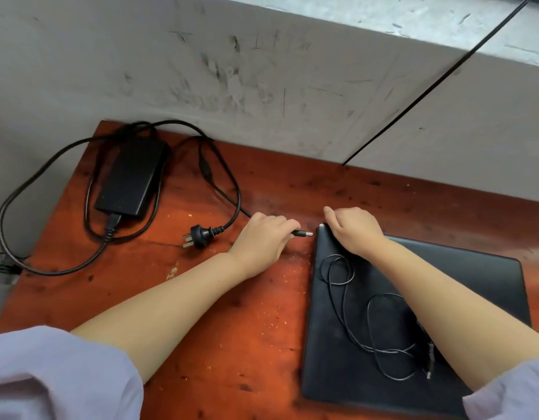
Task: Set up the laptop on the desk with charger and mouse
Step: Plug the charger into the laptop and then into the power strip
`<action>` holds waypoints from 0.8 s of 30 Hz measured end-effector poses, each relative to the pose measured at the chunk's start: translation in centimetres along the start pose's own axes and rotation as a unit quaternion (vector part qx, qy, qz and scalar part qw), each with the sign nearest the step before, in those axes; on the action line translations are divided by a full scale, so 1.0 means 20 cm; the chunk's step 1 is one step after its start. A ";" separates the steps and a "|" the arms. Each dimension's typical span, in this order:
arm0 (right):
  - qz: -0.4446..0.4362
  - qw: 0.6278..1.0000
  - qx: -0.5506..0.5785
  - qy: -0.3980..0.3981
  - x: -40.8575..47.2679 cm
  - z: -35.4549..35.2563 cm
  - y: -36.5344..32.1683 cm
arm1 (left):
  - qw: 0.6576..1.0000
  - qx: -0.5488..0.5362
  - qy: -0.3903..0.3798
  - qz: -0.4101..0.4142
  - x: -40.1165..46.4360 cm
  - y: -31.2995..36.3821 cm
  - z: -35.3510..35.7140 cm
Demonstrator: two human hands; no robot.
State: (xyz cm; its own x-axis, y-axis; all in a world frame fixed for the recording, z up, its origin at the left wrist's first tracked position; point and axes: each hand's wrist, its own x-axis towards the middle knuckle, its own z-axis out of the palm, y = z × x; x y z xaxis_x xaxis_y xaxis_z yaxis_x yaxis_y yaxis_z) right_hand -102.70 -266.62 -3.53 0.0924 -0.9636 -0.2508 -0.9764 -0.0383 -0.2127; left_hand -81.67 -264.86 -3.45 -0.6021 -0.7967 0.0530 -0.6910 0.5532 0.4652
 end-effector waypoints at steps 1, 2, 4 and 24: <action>-0.003 1.000 0.003 0.008 0.00 -0.01 0.00 | 1.000 -0.008 -0.002 -0.001 0.00 0.00 -0.01; -0.006 1.000 0.007 0.015 -0.01 -0.02 0.00 | 1.000 -0.018 -0.006 0.000 0.01 0.01 -0.01; -0.015 0.999 0.019 0.026 -0.02 -0.03 0.00 | 0.999 -0.039 -0.014 0.001 0.01 0.02 -0.02; -0.011 0.997 0.069 0.045 -0.07 -0.09 -0.04 | 0.998 -0.041 -0.040 0.037 0.01 0.06 -0.06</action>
State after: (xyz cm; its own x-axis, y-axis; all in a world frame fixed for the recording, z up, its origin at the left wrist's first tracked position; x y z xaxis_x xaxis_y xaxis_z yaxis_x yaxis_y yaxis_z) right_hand -102.40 -265.70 -1.24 0.0896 -0.9830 -0.1605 -0.9374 -0.0288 -0.3471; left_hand -82.12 -264.66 -1.92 -0.6824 -0.7307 0.0211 -0.6101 0.5852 0.5341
